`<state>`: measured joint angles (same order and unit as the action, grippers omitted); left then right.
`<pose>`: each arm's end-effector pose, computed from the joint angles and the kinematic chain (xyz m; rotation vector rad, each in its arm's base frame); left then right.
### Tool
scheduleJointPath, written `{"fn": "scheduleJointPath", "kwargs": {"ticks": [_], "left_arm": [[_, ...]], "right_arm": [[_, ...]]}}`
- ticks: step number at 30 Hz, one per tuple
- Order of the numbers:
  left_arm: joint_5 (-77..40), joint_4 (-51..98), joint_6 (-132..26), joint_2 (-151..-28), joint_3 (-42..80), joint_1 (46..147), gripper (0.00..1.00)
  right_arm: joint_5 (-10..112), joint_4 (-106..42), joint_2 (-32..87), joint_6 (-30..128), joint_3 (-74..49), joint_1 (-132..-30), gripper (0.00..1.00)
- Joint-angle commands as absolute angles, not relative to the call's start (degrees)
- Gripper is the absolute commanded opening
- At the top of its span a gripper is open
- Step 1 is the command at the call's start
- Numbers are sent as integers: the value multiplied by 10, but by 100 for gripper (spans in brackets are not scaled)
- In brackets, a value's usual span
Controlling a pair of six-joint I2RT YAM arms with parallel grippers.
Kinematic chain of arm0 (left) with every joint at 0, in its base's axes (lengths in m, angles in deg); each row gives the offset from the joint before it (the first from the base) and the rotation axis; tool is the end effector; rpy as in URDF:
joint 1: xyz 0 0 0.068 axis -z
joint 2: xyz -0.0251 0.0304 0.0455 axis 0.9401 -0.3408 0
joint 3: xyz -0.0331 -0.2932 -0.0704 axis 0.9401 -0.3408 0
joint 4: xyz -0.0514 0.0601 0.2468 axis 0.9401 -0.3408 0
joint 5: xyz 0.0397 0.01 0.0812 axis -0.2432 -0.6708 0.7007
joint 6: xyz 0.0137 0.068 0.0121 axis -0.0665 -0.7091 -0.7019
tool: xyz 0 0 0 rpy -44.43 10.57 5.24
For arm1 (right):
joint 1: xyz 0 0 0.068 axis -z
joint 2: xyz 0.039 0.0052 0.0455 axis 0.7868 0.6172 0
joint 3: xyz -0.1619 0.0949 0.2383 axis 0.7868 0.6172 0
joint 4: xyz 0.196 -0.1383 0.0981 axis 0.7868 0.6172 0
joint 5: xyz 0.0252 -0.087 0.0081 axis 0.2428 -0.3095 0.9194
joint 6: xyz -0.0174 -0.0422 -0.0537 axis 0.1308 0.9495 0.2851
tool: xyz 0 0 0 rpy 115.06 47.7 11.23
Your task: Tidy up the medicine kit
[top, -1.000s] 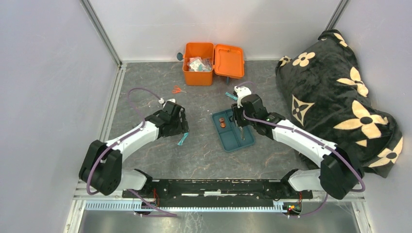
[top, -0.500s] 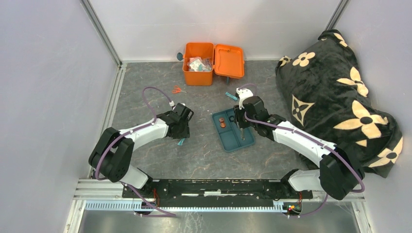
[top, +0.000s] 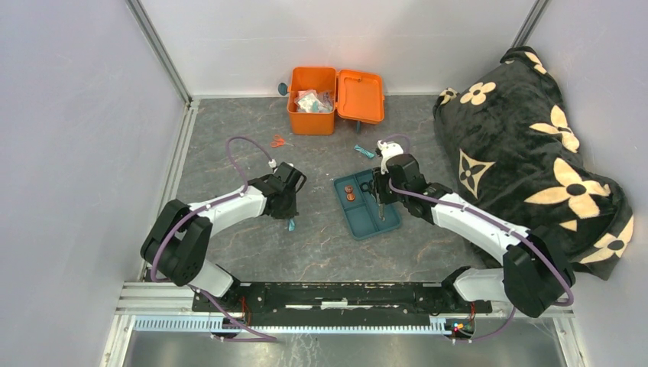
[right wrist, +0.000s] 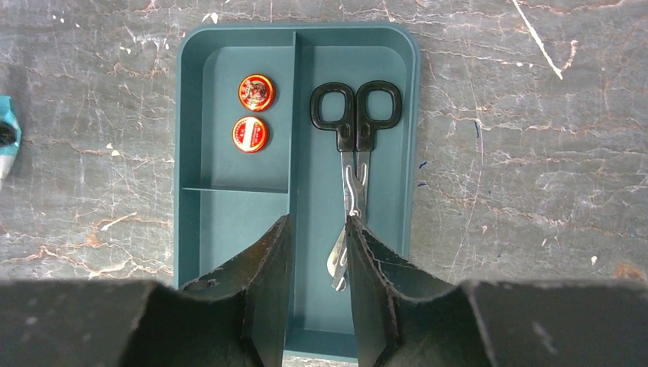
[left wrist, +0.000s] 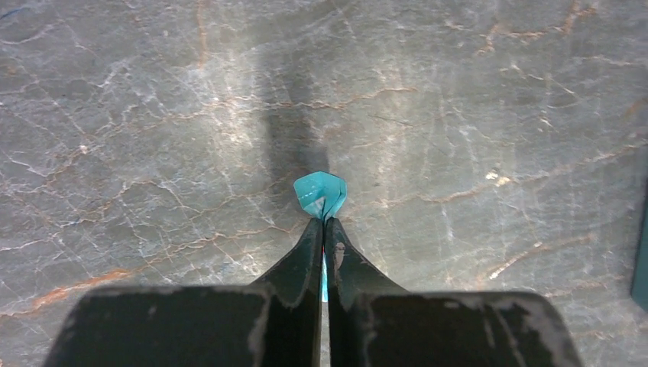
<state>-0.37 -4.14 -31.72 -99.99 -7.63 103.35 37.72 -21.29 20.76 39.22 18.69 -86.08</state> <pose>0.2367 -0.1434 0.1768 -0.0433 2.6991 -0.1138 0.2345 0.1523 0.2412 -0.2987 2.2922 0.3429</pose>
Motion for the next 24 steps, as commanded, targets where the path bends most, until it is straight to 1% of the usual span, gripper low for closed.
{"fn": "scheduleJointPath", "kwargs": {"ticks": [1,2,4,9,12,16,19,24], "left_arm": [[-42,-45,-299,-962,-33,1048,5],[-48,-44,-291,-953,-23,1055,5],[-62,-34,-274,-939,-5,1071,10],[-108,38,-217,-934,27,1116,10],[-133,75,-190,-969,47,1149,10],[-154,117,-164,-1024,67,1183,8],[-166,139,-157,-1062,79,1198,6],[-166,159,-148,-1101,84,1206,5]], "right_arm": [[369,-228,170,362,191,-852,38],[353,-220,164,352,191,-852,38],[326,-204,146,326,192,-852,38],[274,-201,92,292,217,-852,38],[241,-189,67,290,222,-852,38],[227,-180,41,290,231,-851,38],[229,-171,35,286,236,-851,38],[228,-164,19,284,248,-851,38]]}}
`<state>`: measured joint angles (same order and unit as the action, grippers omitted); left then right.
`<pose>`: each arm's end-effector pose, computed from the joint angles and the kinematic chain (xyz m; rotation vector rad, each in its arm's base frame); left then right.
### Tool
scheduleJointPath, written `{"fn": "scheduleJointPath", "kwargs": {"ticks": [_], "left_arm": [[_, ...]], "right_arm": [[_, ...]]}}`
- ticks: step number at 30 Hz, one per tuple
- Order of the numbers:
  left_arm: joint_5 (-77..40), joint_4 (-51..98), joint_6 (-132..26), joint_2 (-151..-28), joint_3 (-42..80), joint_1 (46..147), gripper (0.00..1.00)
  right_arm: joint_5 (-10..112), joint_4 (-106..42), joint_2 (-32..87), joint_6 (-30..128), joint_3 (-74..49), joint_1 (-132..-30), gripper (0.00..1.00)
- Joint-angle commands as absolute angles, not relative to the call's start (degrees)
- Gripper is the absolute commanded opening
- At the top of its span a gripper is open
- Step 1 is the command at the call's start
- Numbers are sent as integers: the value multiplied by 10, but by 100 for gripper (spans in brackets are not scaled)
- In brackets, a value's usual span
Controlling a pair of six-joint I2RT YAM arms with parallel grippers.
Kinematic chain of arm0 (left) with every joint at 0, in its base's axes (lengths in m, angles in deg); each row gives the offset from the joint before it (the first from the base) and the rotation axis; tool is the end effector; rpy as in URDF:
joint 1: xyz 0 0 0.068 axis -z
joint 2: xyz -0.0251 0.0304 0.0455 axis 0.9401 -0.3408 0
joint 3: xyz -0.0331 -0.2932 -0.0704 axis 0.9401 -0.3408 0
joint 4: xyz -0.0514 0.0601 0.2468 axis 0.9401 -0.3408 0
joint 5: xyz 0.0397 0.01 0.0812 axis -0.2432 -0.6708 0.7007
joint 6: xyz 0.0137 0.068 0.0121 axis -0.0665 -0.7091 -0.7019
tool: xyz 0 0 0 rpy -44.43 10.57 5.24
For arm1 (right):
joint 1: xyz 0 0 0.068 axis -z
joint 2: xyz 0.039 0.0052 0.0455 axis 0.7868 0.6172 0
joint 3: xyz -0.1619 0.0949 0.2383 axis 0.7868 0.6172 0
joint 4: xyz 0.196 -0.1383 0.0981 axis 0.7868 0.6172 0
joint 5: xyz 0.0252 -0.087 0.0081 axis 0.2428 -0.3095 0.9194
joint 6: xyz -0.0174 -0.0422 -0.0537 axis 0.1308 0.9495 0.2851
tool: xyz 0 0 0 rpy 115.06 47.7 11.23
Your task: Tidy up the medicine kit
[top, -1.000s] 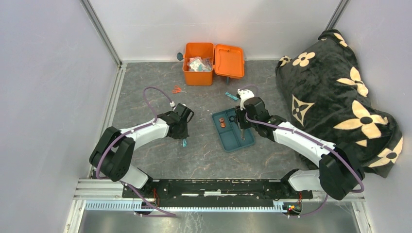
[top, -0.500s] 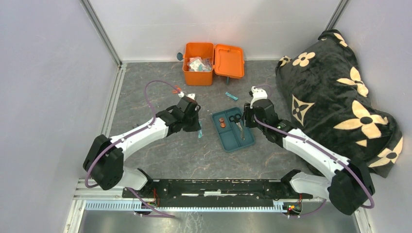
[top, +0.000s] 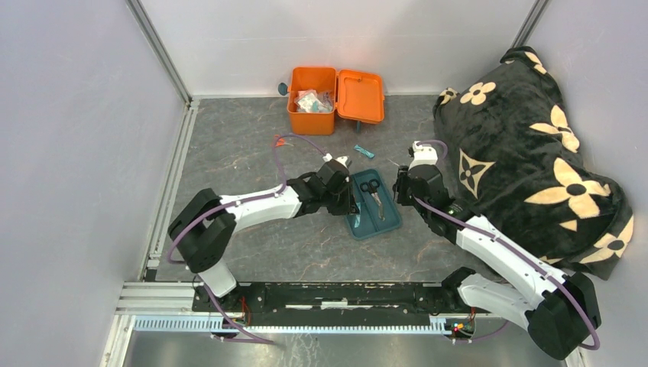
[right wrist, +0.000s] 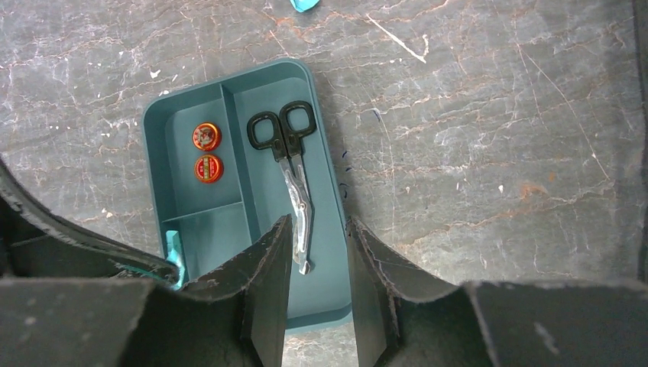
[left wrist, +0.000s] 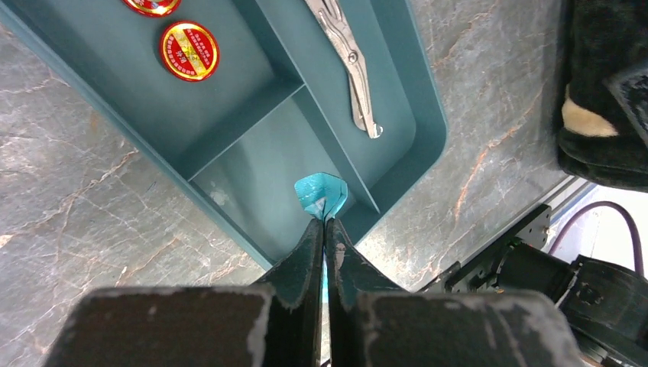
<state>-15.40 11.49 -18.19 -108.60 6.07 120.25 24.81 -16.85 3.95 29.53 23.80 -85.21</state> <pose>0.2327 -0.2870 0.2226 0.1274 2.5539 -0.8567 0.1921 0.1042 0.2710 0.0577 2.1401 0.2586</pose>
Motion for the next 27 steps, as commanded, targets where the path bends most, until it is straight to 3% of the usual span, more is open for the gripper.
{"fn": "scheduleJointPath", "kwargs": {"ticks": [1,10,17,27], "left_arm": [[-167,161,-147,-1107,84,1206,6],[-141,150,-158,-1123,101,1207,33],[-86,94,-195,-1085,125,1201,42],[-1,-9,-261,-915,54,1090,49]], "right_arm": [[227,-163,16,284,250,-851,38],[223,-167,8,298,257,-851,38],[263,-242,21,369,266,-848,40],[388,-223,285,548,58,-818,50]]}}
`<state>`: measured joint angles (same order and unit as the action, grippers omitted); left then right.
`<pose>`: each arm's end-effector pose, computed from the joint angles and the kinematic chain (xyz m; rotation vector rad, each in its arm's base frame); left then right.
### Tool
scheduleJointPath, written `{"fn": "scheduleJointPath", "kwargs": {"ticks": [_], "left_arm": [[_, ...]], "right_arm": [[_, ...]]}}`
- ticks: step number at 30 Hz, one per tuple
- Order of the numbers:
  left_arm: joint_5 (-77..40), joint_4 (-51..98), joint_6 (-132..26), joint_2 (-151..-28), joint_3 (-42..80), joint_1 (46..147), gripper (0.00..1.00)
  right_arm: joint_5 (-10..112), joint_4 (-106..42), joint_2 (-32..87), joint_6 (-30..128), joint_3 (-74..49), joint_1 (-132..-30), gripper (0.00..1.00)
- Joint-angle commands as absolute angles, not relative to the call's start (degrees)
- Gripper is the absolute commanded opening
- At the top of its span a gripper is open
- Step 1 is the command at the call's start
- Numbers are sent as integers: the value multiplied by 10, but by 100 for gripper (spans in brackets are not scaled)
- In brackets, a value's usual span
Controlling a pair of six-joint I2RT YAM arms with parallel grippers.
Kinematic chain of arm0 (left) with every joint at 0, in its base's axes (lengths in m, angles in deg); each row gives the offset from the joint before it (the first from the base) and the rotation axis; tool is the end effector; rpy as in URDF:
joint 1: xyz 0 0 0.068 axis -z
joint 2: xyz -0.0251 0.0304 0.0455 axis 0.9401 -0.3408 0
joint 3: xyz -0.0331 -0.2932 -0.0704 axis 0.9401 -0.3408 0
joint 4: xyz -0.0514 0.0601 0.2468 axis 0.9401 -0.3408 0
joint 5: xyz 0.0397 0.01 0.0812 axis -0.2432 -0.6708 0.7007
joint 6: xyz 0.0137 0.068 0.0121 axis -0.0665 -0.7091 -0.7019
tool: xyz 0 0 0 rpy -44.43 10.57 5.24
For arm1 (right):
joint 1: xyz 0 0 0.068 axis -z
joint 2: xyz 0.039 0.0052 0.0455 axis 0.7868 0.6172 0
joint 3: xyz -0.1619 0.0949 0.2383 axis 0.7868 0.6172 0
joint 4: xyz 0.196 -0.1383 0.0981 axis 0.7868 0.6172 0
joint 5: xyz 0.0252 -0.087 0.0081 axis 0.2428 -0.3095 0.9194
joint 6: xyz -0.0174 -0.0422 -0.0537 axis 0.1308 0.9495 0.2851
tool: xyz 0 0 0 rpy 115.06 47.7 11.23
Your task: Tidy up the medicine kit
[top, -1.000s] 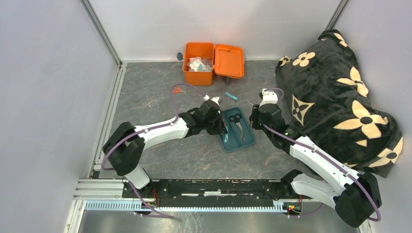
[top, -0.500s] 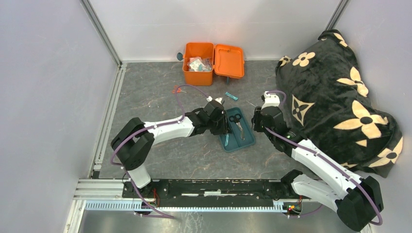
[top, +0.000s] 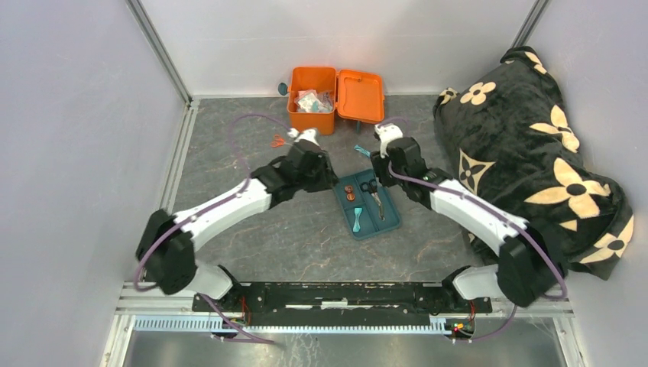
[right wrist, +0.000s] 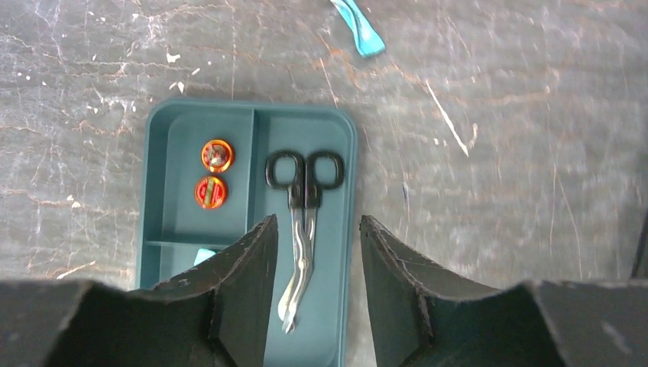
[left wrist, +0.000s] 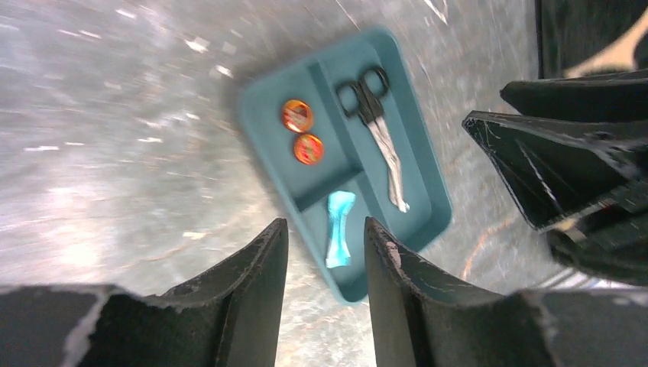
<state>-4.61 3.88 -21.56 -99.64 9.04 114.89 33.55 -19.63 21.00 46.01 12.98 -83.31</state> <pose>0.2480 -0.2383 0.2801 -0.0198 2.3814 -0.6648 0.2539 0.1435 0.2718 -0.3201 2.1983 0.2045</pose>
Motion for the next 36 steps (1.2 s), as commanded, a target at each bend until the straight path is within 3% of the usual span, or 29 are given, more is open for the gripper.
{"fn": "scheduleJointPath", "kwargs": {"ticks": [1,9,21,36], "left_arm": [[-4,-19,-264,-888,38,1069,49],[6,-86,-319,-766,-11,991,61],[23,-129,-325,-708,-22,985,64],[43,-157,-311,-686,-24,985,67]], "right_arm": [[395,-221,311,555,33,-811,51],[540,-223,507,638,-130,-753,53],[519,-136,694,711,-332,-743,51],[531,-120,741,727,-331,-738,48]]}}
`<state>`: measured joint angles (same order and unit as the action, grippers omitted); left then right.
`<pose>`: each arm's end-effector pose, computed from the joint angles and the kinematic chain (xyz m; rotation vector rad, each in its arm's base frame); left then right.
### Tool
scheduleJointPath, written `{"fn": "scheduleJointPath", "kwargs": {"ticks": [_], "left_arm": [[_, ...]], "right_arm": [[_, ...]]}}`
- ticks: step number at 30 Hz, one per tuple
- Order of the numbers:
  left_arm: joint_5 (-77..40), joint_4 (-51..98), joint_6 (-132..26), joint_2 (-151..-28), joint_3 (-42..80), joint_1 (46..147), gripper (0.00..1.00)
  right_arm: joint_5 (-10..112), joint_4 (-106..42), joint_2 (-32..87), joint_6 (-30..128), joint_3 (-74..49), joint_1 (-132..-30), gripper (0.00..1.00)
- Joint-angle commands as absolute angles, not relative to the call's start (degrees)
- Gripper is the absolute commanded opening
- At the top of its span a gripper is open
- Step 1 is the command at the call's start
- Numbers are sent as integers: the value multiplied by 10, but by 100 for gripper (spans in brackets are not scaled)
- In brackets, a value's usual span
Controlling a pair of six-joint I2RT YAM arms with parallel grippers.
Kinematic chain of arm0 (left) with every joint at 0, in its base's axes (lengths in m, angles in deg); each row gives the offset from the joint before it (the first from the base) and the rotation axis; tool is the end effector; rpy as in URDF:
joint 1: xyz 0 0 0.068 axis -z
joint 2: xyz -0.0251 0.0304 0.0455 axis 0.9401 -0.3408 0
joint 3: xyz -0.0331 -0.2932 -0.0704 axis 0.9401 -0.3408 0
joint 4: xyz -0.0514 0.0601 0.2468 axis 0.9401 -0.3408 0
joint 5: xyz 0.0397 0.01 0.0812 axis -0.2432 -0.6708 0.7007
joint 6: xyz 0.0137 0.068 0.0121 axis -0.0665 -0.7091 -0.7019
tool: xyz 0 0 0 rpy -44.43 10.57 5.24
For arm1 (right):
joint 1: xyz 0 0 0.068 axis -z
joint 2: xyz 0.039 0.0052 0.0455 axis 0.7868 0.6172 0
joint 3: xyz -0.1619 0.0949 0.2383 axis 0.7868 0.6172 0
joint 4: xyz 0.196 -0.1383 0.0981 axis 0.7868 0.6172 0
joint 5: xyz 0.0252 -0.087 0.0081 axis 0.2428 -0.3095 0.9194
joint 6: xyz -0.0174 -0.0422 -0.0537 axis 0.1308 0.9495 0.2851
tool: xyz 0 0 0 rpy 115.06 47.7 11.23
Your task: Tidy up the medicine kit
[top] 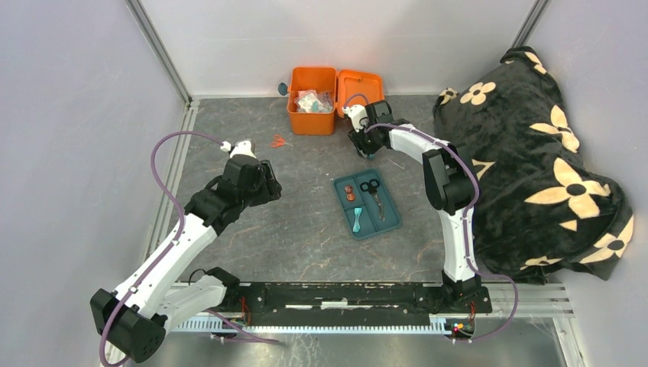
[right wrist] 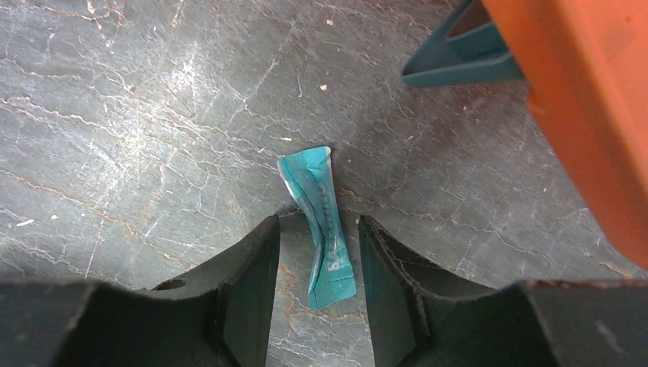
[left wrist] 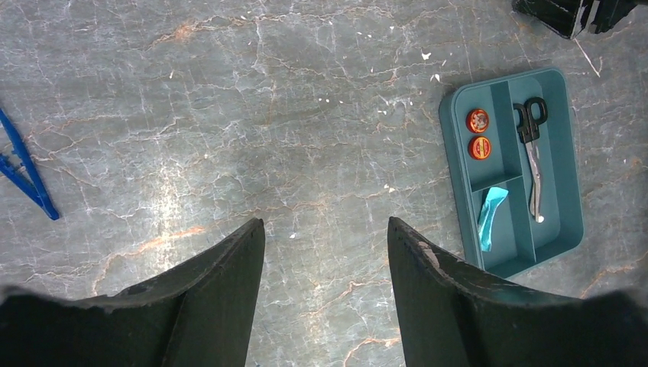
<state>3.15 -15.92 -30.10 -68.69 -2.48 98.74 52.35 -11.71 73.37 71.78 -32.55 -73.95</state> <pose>0.1764 -0.0811 0.3117 -0.2405 2.2788 -0.3100 0.4754 0.2022 0.1694 -0.8682 2.3264 0.2367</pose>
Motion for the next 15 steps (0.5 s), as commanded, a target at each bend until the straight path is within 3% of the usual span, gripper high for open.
{"fn": "scheduleJointPath", "kwargs": {"ticks": [1,7,15], "left_arm": [[43,-157,-309,-686,-24,985,67],[41,-156,-302,-686,-30,985,67],[40,-151,-303,-693,-33,985,67]], "right_arm": [[528,-118,745,727,-331,-738,48],[487,-116,751,724,-321,-738,41],[483,-126,724,709,-307,-739,14]]}}
